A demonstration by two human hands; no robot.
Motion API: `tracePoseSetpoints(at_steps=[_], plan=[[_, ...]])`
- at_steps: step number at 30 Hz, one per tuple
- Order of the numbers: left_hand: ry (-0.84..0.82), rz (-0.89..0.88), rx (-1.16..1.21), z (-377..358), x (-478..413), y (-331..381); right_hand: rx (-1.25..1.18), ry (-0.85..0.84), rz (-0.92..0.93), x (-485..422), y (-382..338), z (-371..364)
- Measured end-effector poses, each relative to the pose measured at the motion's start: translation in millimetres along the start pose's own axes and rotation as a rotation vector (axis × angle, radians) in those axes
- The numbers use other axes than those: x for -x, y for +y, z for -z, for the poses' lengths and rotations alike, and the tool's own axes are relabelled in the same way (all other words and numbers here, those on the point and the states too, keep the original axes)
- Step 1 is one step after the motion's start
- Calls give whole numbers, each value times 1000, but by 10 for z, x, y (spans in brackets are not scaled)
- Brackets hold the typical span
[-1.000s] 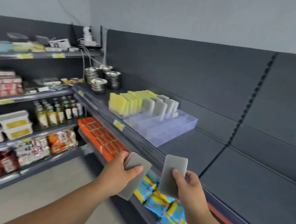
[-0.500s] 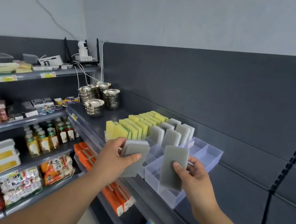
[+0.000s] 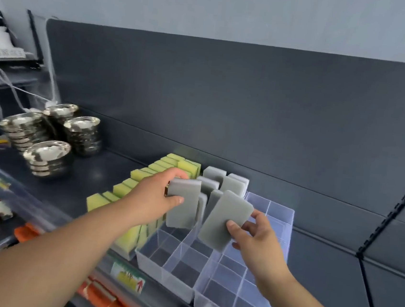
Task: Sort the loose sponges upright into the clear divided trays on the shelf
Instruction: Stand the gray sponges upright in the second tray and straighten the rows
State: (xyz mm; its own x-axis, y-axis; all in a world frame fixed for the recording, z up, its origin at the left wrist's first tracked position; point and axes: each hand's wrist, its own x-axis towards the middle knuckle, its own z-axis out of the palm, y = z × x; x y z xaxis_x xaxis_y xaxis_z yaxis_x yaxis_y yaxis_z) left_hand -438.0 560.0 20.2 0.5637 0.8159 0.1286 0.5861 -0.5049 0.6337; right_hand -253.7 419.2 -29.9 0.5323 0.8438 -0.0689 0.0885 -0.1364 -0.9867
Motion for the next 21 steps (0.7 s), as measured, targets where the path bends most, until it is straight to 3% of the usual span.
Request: tracePoseSetpoints(at_steps=[4, 8, 11, 16, 21], plan=[[-238, -103, -68, 45, -283, -213, 61, 91, -62, -3, 24, -224], [-369, -190, -90, -16, -413, -387, 81, 218, -85, 25, 27, -398], [-380, -251, -93, -47, -441, -479, 170, 253, -100, 70, 24, -531], [-402, -352, -160, -54, -430, -544, 579, 295, -119, 82, 113, -711], [-420, -384, -169, -78, -410, -555, 660, 332, -98, 50, 73, -810]])
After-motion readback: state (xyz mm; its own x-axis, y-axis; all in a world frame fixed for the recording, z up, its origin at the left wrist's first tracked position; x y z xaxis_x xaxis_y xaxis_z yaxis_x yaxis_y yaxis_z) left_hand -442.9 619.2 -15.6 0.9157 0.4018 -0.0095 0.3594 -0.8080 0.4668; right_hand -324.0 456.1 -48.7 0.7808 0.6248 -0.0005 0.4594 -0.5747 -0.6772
